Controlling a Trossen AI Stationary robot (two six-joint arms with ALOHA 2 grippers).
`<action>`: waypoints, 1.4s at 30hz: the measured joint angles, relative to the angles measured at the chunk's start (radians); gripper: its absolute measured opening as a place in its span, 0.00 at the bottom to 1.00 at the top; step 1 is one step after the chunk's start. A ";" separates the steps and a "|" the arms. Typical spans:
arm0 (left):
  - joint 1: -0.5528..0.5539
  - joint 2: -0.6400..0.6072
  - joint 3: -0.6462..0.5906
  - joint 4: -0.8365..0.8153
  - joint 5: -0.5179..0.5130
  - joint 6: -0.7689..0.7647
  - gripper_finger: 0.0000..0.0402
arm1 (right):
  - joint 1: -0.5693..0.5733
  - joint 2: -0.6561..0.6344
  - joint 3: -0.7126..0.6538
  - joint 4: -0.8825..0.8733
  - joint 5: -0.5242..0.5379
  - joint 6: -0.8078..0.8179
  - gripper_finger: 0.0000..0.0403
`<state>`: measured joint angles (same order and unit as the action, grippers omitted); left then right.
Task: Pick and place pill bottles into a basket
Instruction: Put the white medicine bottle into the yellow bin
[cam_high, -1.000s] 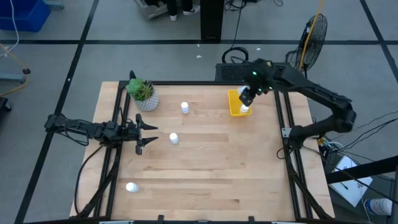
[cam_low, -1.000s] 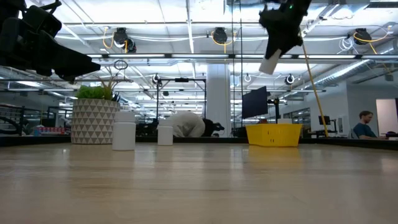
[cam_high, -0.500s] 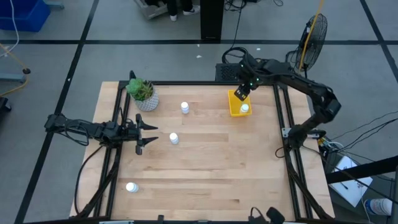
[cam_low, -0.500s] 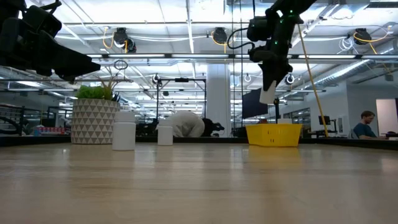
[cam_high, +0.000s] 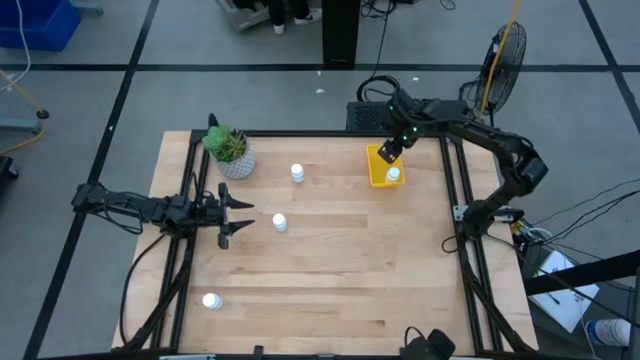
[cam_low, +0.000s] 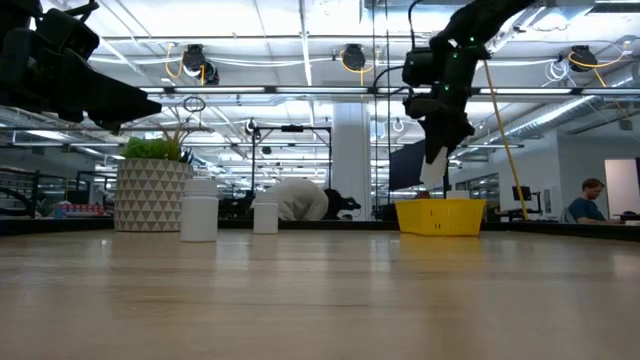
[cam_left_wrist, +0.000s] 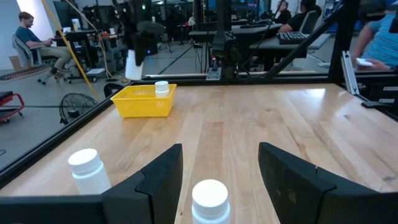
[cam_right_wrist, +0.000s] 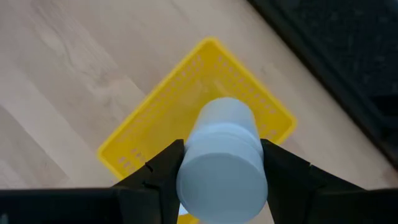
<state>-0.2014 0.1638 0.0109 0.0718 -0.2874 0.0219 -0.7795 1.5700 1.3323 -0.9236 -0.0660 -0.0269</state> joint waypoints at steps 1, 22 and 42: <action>0.000 0.000 0.000 0.000 0.000 0.000 0.53 | 0.000 0.000 -0.012 0.005 -0.005 0.000 0.41; 0.000 0.000 0.000 0.000 0.000 0.000 0.53 | -0.066 0.000 -0.181 0.106 -0.018 -0.012 0.41; 0.000 0.000 0.000 0.000 0.000 0.000 0.53 | -0.064 -0.001 -0.267 0.163 -0.053 -0.004 0.41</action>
<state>-0.2016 0.1638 0.0109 0.0719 -0.2874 0.0218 -0.8433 1.5692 1.0655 -0.7607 -0.1190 -0.0308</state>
